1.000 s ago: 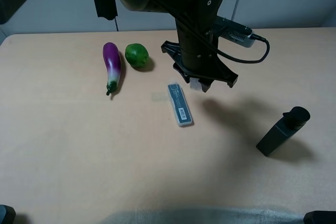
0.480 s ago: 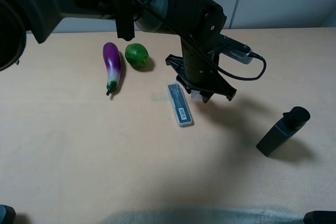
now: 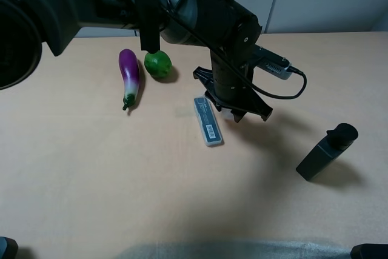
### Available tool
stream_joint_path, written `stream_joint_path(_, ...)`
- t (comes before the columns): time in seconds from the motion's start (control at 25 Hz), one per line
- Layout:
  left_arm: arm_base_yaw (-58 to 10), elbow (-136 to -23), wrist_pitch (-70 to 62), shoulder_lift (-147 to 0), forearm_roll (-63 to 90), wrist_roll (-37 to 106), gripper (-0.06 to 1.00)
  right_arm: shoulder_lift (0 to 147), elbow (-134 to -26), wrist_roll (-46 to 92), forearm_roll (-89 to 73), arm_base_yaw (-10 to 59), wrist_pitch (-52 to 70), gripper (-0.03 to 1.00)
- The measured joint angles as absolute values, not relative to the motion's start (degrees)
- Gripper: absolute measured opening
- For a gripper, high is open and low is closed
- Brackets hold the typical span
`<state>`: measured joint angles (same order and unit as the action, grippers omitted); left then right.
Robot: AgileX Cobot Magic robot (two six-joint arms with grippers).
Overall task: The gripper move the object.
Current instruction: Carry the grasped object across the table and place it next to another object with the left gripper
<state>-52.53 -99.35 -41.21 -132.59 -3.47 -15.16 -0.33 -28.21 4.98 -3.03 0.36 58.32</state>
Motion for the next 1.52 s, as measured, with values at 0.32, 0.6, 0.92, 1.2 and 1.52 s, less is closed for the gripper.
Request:
stream_joint_path(0.32,-52.53,-99.35,-41.28,-133.06,-3.47,-15.09,0.44,-0.33,-28.21,4.98,-3.03,0.36,58.32,0.69)
stream_joint_path(0.6,-52.53,-99.35,-41.28,-133.06,-3.47,-15.05,0.51,-0.33,-28.21,4.98,-3.03,0.36,58.32,0.69)
stream_joint_path(0.92,-52.53,-99.35,-41.28,-133.06,-3.47,-15.05,0.77,-0.33,-28.21,4.82,-3.03,0.36,58.32,0.69)
stream_joint_path(1.2,-52.53,-99.35,-41.28,-133.06,-3.47,-15.05,0.78,-0.33,-28.21,4.82,-3.03,0.36,58.32,0.69)
stream_joint_path(1.52,-52.53,-102.85,-45.57,-133.06,-3.47,-14.22,0.79,-0.33,-28.21,4.82,-3.03,0.36,58.32,0.69)
